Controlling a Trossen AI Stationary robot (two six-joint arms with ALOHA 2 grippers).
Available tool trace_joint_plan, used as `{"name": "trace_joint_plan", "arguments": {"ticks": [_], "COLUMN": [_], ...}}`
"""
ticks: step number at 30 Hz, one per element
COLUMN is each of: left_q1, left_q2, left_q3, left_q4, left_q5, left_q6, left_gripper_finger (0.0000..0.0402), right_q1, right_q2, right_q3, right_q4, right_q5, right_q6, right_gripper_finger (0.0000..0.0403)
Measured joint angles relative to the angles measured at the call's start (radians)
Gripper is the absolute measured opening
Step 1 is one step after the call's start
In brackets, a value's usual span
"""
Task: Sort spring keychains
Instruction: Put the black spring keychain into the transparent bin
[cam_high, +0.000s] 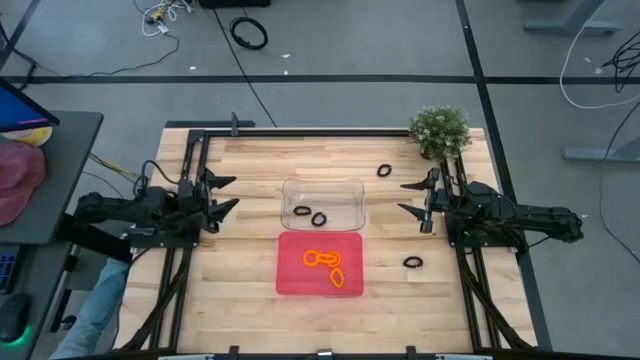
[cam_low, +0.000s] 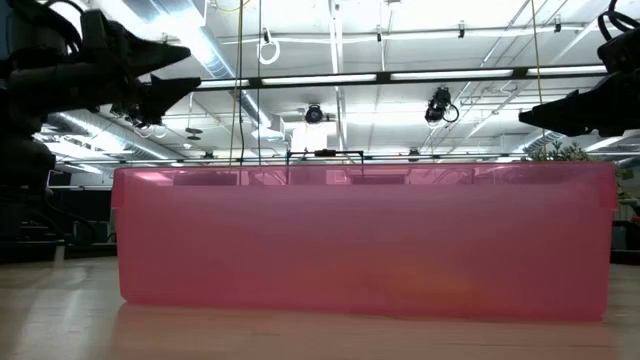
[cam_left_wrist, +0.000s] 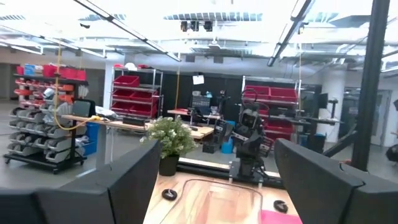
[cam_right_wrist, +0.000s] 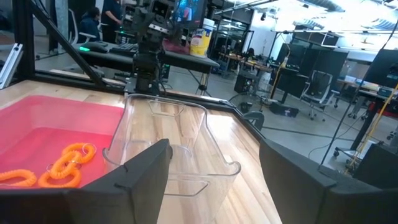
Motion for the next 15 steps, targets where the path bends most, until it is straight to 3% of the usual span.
{"name": "trace_joint_plan", "arguments": {"ticks": [6, 12, 15], "left_q1": [0.000, 0.000, 0.000], "left_q2": [0.004, 0.004, 0.004], "left_q3": [-0.023, -0.023, -0.023], "left_q4": [-0.048, -0.169, -0.249], "left_q5": [-0.032, 0.044, 0.133], "left_q6": [0.035, 0.076, 0.092], "left_gripper_finger": [0.0321, 0.0321, 0.0321], "right_q1": [0.000, 0.000, 0.000], "right_q2": [0.000, 0.000, 0.000], "right_q3": [0.000, 0.000, 0.000], "right_q4": [0.000, 0.000, 0.000], "right_q5": [0.000, 0.000, 0.000], "right_q6": [0.000, 0.000, 0.000], "right_gripper_finger": [0.0254, 0.0254, 0.0254]}}
